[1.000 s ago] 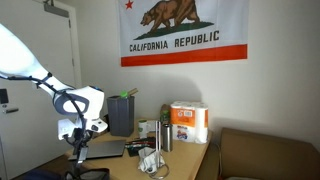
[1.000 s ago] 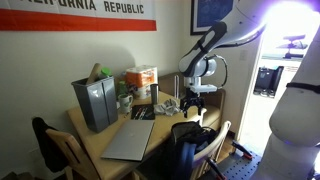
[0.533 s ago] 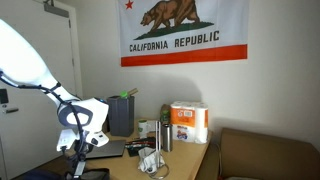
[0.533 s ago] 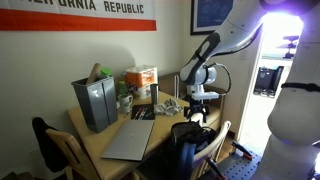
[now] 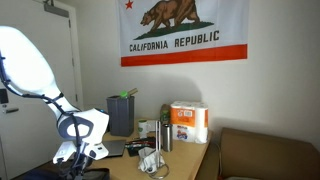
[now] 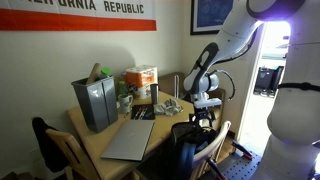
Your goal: Place the bowl on the table
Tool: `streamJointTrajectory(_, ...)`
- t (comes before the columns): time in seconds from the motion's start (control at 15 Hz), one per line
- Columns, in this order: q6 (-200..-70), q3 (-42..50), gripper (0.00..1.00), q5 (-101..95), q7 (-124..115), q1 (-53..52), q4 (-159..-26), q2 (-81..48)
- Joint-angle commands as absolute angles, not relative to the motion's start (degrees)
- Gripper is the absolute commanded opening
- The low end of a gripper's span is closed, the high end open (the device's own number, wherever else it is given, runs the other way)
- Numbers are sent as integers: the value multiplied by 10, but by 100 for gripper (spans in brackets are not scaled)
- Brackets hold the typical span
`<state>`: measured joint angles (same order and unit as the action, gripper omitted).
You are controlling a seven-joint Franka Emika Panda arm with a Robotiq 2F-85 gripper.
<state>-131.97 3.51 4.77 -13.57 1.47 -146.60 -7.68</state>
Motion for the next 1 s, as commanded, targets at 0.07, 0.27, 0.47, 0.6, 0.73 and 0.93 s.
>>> streamJointTrajectory(0.07, -1339, 52, 100, 14, -179, 17, -1476, -106)
streamJointTrajectory(0.27, -1341, 57, 100, 10, -186, 15, -1475, -118)
streamJointTrajectory(0.47, -1346, 59, 74, 6, -188, 12, -1476, -121)
streamJointTrajectory(0.6, -1354, 60, 58, 1, -192, 11, -1478, -119)
streamJointTrajectory(0.73, -1363, 61, 42, -4, -202, 8, -1479, -119)
streamJointTrajectory(0.93, -1373, 62, 21, -17, -215, 3, -1479, -119)
